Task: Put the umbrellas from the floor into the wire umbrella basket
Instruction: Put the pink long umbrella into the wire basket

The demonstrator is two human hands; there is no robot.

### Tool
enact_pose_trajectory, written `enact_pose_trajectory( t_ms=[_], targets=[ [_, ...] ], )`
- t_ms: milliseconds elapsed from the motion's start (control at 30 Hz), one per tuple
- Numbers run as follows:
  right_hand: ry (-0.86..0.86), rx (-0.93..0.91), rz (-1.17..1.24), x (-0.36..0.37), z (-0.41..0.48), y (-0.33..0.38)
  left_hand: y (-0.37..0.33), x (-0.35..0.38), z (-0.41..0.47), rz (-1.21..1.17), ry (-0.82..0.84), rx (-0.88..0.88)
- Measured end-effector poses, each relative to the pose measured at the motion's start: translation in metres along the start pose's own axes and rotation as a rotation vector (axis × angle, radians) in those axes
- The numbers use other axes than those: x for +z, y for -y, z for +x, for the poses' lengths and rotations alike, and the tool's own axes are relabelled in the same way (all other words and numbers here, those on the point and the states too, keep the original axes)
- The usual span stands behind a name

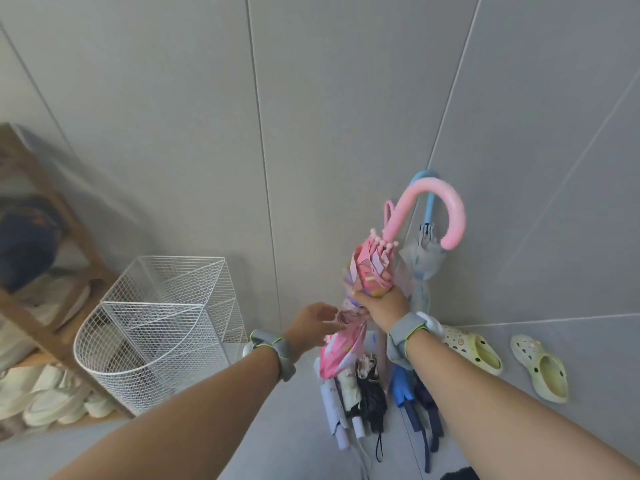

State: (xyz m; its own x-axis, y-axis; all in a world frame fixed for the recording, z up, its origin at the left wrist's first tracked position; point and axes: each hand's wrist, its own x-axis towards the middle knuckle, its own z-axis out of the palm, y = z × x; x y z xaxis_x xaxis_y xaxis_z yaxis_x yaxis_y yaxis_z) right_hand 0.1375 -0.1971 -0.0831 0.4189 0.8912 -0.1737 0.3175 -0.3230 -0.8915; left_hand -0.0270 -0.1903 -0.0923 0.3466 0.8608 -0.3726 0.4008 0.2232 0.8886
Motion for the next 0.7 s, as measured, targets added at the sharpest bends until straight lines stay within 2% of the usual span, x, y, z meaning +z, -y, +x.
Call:
enact_pose_trajectory(
  t_ms=[100,267,400,700],
  targets=[
    [0.011,-0.011,0.190,-0.014,-0.008,0.035,-0.001,-0.008,-0.014,0.177,-0.055,0.112],
    [-0.018,-0.028,0.359,-0.038,-0.028,0.073,-0.010,-0.034,-0.042,0.372,-0.178,0.174],
    [-0.059,-0.057,0.472,-0.050,-0.045,0.096,-0.019,-0.058,-0.069,0.432,-0.255,0.192],
    [-0.184,-0.095,0.668,-0.072,-0.074,0.137,-0.027,-0.085,-0.123,0.513,-0.299,0.280]
  ],
)
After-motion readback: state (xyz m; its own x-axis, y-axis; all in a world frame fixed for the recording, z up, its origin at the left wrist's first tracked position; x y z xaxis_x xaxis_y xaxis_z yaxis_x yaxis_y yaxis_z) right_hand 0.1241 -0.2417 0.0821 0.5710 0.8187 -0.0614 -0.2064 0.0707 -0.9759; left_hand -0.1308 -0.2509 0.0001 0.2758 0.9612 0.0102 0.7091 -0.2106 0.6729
